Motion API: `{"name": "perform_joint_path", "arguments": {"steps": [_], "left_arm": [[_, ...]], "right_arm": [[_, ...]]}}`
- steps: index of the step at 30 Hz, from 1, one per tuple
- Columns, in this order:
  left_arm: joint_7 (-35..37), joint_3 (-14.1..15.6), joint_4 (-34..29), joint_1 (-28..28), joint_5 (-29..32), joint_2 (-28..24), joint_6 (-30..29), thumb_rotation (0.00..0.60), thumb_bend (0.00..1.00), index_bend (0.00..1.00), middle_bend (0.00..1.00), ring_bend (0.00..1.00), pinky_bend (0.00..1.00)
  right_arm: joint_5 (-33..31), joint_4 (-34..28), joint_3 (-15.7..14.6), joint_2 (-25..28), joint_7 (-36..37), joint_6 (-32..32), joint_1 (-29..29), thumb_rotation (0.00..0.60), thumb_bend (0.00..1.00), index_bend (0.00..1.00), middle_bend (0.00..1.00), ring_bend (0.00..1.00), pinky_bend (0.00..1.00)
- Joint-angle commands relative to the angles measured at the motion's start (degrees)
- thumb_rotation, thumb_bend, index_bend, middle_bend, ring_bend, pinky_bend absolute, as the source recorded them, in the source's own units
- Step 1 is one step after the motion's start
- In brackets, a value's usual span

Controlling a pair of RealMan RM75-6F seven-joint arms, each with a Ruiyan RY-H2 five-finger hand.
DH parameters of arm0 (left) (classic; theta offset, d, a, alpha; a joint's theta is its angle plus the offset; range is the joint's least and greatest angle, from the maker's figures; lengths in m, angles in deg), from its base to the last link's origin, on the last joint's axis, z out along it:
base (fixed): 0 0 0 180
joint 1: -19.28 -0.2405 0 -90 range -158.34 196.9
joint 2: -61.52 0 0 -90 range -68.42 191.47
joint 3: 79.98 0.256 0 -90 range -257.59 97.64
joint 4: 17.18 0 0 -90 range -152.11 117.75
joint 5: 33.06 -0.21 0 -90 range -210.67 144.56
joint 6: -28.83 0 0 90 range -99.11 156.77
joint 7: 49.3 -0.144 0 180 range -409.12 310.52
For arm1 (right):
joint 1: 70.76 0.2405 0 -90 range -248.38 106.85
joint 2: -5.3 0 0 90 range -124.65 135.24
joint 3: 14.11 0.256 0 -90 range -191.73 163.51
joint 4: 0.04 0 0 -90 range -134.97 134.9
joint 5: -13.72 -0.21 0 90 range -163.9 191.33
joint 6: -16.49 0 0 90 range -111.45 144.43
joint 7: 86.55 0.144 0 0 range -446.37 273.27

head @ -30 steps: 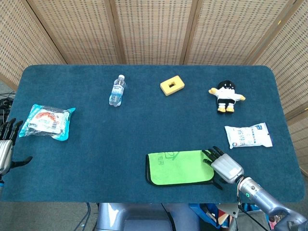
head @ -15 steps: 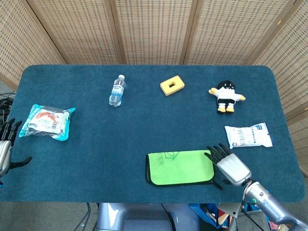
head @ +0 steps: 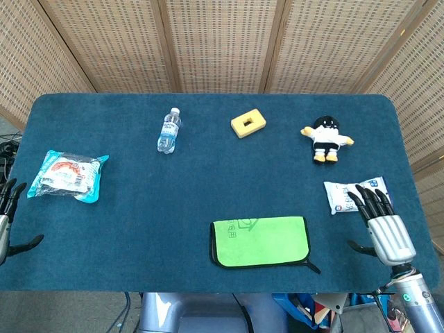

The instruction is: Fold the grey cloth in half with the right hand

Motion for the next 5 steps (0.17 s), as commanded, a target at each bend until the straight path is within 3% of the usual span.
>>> {"name": "perform_joint_path", "arguments": {"steps": [1, 5], "left_arm": [[0.6, 0.6, 0.9, -0.6, -0.7, 0.5, -0.5, 0.6, 0.12, 0.0, 0.0, 0.0, 0.0], [1.0, 0.8, 2.0, -1.0, -1.3, 1.2, -0.7, 0.6, 0.12, 0.0, 0.0, 0.0, 0.0]], "right_arm": [[0.1, -2.5, 0.5, -0.3, -0.2, 3.1, -2.7, 0.6, 0.0, 0.0, 0.0, 0.0, 0.0], [0.9, -4.6, 1.0, -0.7, -2.8, 6.1, -4.8, 0.6, 0.0, 0.0, 0.0, 0.0, 0.0]]}}
